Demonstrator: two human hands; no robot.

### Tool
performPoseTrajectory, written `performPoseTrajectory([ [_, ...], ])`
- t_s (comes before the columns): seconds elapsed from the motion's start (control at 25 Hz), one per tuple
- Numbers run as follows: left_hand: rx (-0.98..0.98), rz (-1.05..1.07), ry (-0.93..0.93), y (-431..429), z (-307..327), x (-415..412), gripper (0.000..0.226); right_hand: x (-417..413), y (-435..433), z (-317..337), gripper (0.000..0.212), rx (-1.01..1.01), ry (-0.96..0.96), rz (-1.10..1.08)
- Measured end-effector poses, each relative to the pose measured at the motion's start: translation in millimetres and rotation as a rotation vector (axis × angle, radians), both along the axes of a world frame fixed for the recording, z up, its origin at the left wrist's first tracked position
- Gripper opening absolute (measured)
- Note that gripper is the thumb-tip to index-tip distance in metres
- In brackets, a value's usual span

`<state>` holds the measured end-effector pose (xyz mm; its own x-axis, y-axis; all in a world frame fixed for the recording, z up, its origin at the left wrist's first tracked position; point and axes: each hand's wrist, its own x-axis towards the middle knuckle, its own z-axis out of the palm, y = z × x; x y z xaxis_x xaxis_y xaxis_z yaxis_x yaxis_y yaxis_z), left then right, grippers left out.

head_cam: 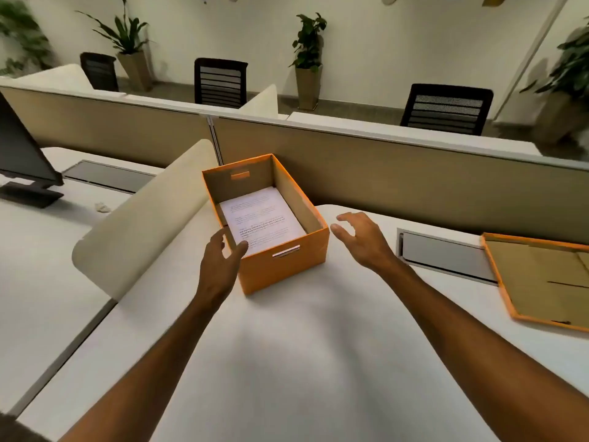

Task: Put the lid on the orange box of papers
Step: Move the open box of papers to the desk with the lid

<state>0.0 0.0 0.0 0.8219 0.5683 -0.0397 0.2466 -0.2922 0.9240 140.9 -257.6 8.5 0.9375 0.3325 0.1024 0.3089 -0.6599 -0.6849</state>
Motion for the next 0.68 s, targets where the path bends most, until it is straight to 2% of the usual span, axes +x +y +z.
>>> performPoseTrajectory([
  [0.16,-0.346,0.031,0.132,12.6,-34.4,12.4,0.071,25.7,17.2,-21.1,0.038,0.327,0.411,-0.203],
  [0.24,-0.446,0.039,0.143,17.7,-45.4,18.8,0.072,38.7,20.0,-28.9,0.039,0.411,0.545,-0.271],
  [0.44,-0.552,0.006,0.162,35.3,-59.5,28.9,0.065,63.1,35.3,-46.1,0.047,0.398,0.669,-0.257],
  [0.68,-0.653,-0.027,0.185,51.6,-62.8,31.8,0.065,73.5,50.5,-60.4,0.049,0.49,0.79,-0.16],
])
